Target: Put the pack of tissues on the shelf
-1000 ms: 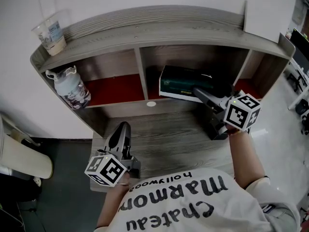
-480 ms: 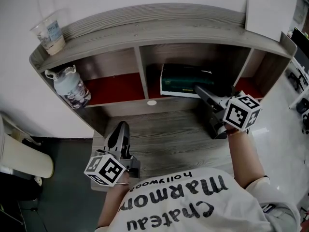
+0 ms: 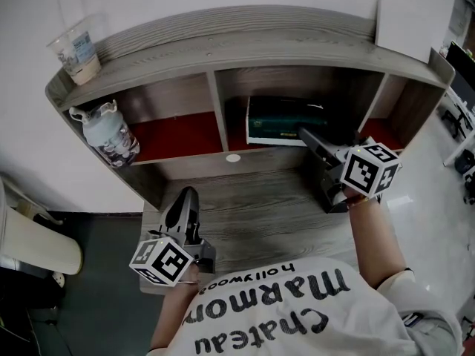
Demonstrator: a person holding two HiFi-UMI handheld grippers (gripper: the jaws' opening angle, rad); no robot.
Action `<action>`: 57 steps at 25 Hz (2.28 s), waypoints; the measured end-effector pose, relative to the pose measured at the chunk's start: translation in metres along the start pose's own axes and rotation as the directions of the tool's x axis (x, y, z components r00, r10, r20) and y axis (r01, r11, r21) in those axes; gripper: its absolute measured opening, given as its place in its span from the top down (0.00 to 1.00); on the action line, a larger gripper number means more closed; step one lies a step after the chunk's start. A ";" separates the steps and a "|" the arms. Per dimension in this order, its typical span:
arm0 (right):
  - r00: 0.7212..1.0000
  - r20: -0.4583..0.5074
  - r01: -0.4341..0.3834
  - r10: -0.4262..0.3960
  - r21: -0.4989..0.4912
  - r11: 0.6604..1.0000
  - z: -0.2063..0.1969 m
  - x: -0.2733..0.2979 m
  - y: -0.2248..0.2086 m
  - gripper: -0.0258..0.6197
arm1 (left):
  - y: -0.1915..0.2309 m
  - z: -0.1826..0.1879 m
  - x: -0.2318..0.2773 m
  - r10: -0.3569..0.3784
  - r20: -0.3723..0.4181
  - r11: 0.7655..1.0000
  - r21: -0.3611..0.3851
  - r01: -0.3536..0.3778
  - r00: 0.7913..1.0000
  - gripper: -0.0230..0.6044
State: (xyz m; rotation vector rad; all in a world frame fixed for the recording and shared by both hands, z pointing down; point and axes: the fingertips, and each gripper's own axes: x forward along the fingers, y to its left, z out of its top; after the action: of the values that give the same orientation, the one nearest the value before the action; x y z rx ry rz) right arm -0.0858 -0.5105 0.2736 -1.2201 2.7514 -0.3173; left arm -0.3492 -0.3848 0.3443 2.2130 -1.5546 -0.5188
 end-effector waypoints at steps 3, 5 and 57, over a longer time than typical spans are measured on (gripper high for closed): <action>1.000 0.000 0.013 -0.013 0.009 1.000 0.000 0.001 -0.001 0.37 | -0.001 0.000 0.000 -0.003 -0.003 1.000 0.000 0.003 1.000 0.92; 1.000 0.003 0.021 -0.021 0.005 1.000 0.001 0.002 -0.001 0.38 | -0.001 0.000 -0.001 -0.007 0.000 1.000 0.001 0.007 1.000 0.92; 0.991 -0.052 0.119 -0.124 -0.082 0.989 -0.011 0.008 0.005 0.41 | 0.006 -0.002 -0.027 0.024 0.006 1.000 -0.005 -0.024 1.000 0.92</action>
State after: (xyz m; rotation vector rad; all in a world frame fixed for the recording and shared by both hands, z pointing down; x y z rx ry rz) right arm -0.0967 -0.5116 0.2828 -1.4240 2.7679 -0.2608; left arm -0.3619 -0.3610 0.3515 2.1877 -1.5794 -0.5220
